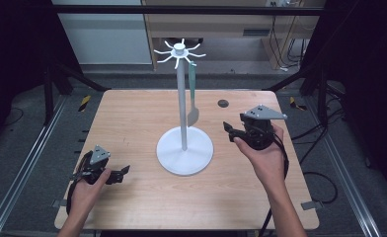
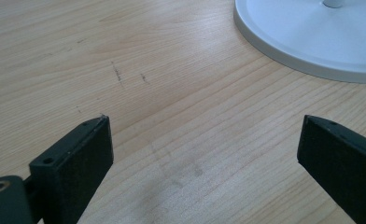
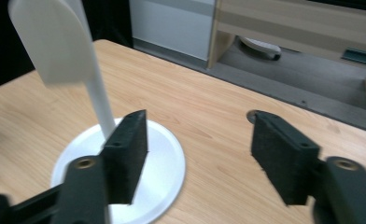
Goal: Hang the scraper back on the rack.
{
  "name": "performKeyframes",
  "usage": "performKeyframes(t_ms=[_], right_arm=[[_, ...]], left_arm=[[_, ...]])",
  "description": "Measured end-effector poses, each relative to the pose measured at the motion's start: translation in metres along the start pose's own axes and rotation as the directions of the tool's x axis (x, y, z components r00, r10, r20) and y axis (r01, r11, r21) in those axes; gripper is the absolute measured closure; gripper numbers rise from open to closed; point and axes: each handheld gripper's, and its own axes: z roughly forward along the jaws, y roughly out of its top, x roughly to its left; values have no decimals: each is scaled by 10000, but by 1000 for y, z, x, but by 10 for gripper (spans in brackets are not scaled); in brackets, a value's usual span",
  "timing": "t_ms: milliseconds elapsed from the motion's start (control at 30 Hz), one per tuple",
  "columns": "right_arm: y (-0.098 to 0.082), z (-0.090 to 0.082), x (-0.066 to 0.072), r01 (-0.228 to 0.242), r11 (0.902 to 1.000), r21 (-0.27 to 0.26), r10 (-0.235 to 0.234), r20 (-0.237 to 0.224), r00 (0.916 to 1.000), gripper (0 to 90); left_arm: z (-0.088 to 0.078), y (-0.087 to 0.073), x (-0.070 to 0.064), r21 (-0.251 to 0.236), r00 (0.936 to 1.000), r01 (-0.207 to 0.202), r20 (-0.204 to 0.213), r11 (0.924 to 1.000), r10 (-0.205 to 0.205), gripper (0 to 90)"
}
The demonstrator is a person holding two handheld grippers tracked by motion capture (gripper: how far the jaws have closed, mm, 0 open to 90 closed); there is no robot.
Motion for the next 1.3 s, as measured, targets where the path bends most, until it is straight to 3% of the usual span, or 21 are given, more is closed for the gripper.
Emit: performKeyframes(t_ms=[167, 467, 867, 1033, 1200, 1300], right_arm=[[-20, 7, -2, -135, 9998, 159, 129, 370, 9992, 207], [-54, 18, -6, -369, 9976, 583, 332, 635, 9974, 129], [-96, 33, -15, -1282, 9871, 960, 1198, 891, 9888, 92], [-110, 41, -15, -1303, 9819, 1372, 1161, 1065, 9875, 85], [-122, 44, -16, -1505, 9760, 1574, 1366, 956, 9860, 89], [-131, 45, -13, -1649, 9663, 1979, 1489, 930, 9845, 109]], left_arm=[[1, 0, -1, 77, 10000, -68, -6, 9999, 68, 32], [1, 0, -2, 50, 10000, -66, -21, 10000, 66, 32], [1, 0, -2, 70, 10000, -50, -29, 10000, 50, 32], [1, 0, -1, 39, 10000, -27, -31, 10000, 28, 32], [1, 0, 0, 37, 10000, -53, -14, 10000, 53, 32], [1, 1, -1, -24, 10000, -51, 7, 10000, 51, 32]])
